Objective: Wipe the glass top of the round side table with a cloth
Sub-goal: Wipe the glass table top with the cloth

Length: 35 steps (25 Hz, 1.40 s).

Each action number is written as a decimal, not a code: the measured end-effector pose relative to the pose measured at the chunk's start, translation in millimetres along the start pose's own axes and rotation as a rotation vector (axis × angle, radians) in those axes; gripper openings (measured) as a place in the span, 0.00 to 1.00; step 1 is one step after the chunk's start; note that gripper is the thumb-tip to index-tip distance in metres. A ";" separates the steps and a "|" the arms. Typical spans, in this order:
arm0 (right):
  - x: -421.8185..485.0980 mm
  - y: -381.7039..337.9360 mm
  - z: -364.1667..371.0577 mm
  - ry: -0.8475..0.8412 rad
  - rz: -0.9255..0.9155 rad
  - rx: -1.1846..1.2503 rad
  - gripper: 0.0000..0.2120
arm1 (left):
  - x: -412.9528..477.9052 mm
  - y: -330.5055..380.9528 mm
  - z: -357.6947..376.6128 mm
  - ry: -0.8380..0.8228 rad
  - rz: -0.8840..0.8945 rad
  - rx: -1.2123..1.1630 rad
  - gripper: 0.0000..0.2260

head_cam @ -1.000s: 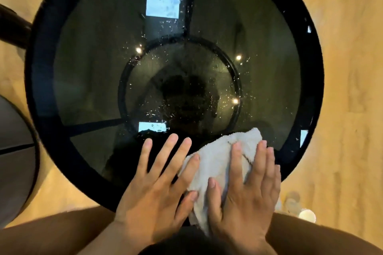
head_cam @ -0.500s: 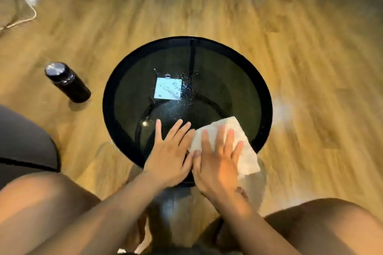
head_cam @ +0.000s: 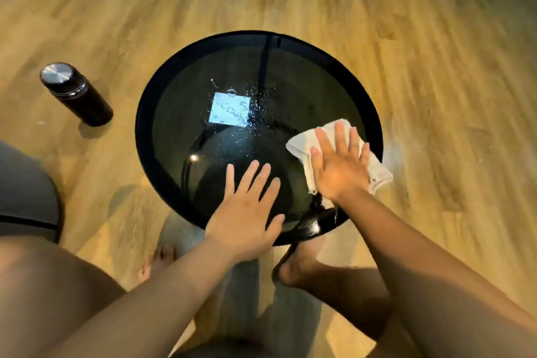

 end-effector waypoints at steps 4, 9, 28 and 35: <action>85.8 35.7 -20.1 0.005 0.072 0.020 0.27 | 9.9 10.5 5.9 0.016 -0.014 0.002 0.30; 124.2 40.4 -27.0 0.020 0.106 0.010 0.28 | 17.7 13.8 6.5 0.022 -0.024 0.013 0.29; -175.9 -54.5 23.7 0.115 0.091 0.130 0.26 | -110.2 -14.1 4.4 0.102 0.149 0.018 0.25; -199.8 -58.1 24.5 0.015 -0.470 -0.020 0.25 | -112.6 -56.1 -8.4 0.415 -0.459 -0.218 0.23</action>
Point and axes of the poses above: each hand's wrist, its own x-axis towards the middle knuckle, its own z-axis out of the palm, y = z × x, the point moved 3 cm from there along x, towards the middle knuckle, and after that the axes turned 1 degree about -z, right-handed, at the moved point
